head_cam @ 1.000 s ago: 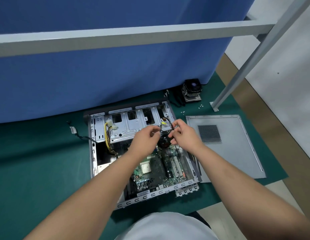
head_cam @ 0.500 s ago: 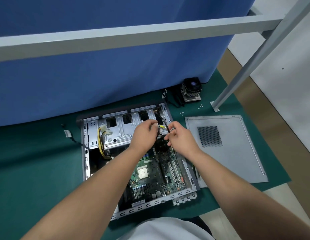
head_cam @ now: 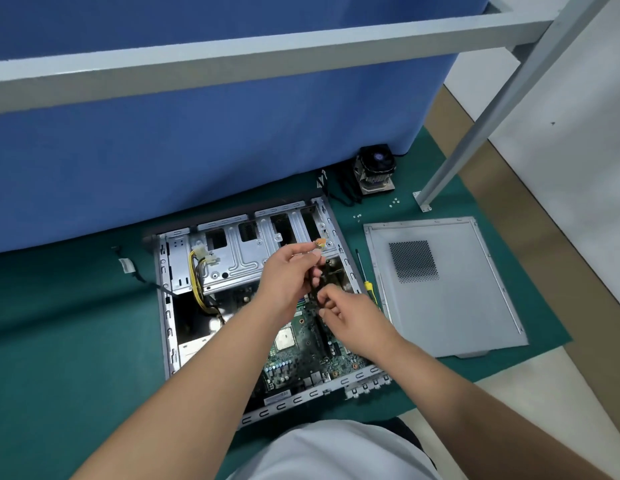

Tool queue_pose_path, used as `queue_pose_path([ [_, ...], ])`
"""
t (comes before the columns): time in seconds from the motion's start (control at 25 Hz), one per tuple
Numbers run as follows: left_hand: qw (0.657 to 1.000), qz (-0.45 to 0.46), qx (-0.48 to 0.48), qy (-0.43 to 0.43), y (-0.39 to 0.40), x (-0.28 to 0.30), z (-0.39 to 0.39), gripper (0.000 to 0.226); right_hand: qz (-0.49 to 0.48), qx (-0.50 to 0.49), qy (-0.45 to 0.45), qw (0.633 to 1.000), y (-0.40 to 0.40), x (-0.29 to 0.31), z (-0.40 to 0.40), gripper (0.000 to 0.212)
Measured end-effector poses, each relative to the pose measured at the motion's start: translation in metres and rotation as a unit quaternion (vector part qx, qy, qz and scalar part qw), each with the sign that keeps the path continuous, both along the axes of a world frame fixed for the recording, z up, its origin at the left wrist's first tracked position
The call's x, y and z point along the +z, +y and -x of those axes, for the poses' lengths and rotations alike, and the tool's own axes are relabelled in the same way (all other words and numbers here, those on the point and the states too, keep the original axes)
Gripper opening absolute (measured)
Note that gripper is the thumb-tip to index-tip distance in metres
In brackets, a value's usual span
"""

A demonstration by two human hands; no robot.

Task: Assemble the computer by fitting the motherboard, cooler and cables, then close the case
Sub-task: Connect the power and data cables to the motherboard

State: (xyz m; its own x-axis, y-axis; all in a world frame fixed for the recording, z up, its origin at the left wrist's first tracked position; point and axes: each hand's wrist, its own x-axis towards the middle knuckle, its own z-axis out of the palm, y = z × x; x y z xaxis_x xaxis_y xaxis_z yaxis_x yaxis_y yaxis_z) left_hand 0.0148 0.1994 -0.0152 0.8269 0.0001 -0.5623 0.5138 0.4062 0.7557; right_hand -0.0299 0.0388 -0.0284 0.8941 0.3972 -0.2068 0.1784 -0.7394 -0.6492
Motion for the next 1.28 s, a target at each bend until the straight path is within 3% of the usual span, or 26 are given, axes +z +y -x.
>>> queue_pose_path([
  [0.12, 0.995, -0.083, -0.033, -0.048, 0.006, -0.009, 0.023, 0.012, -0.016, -0.058, -0.015, 0.998, -0.004, 0.006, 0.004, 0.019],
  [0.24, 0.983, -0.144, -0.068, -0.086, 0.012, -0.018, 0.048, 0.014, -0.175, -0.218, 0.07, 0.957, -0.003, 0.024, -0.001, 0.022],
  [0.28, 0.981, -0.149, -0.082, -0.095, 0.012, -0.021, 0.055, 0.015, -0.214, -0.224, 0.094, 0.946, -0.002, 0.027, -0.003, 0.022],
  [0.4, 0.979, -0.142, -0.095, -0.108, 0.013, -0.027, 0.072, 0.016, -0.215, -0.171, 0.088, 0.957, 0.001, 0.029, 0.003, 0.018],
  [0.56, 0.983, -0.124, -0.092, -0.099, 0.017, -0.033, 0.084, 0.016, -0.232, -0.148, 0.102, 0.956, 0.002, 0.023, 0.018, 0.03],
  [0.8, 0.98, -0.139, -0.115, -0.089, 0.017, -0.038, 0.089, 0.013, -0.159, -0.136, 0.056, 0.976, -0.005, 0.018, 0.017, 0.022],
  [1.0, 0.973, -0.176, -0.124, -0.084, 0.011, -0.042, 0.085, 0.014, -0.015, -0.024, 0.022, 0.999, -0.021, 0.011, 0.003, 0.019],
  [1.28, 0.894, -0.372, -0.243, -0.054, -0.003, -0.057, 0.077, 0.015, 0.08, 0.04, -0.109, 0.99, -0.006, 0.003, -0.073, 0.042],
])
